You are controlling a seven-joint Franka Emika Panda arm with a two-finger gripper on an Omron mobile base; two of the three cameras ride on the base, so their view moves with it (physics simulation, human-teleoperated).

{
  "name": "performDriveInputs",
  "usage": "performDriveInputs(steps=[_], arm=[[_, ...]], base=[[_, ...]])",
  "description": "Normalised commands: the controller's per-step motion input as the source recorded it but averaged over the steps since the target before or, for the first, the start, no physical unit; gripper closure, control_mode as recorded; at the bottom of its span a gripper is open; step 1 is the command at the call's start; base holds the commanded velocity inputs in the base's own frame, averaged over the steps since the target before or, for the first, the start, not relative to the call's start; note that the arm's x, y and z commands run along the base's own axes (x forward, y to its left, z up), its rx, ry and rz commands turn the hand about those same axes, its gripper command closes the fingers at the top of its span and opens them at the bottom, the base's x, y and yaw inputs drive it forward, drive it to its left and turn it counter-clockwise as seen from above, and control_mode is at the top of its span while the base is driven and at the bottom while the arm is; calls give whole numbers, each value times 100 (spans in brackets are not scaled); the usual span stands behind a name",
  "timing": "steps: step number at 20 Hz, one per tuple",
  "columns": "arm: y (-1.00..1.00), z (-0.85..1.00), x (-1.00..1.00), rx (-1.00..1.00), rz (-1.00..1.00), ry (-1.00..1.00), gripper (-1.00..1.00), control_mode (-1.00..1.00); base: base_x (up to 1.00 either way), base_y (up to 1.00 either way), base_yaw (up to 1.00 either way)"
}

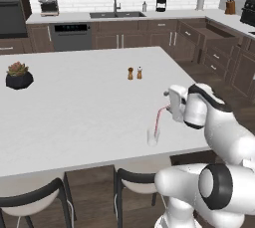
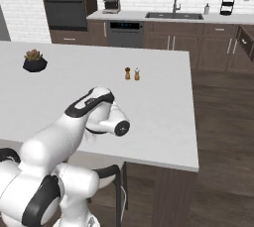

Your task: Take a straw from the drawer in front and place it inside the glass cup on the dining counter.

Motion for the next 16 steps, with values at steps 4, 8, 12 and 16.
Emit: performDriveInputs(steps=[4,8,12,16], arm=[[27,-53,-6,-21,0,0,-100,-100],[19,-56,17,-17,0,0,-100,-100],[4,-34,5,-14,0,8,-100,-100],[3,-15,-10,-12,0,25,-100,-100]], base=[[0,0,0],[0,0,0],[0,0,0],[0,0,0]])
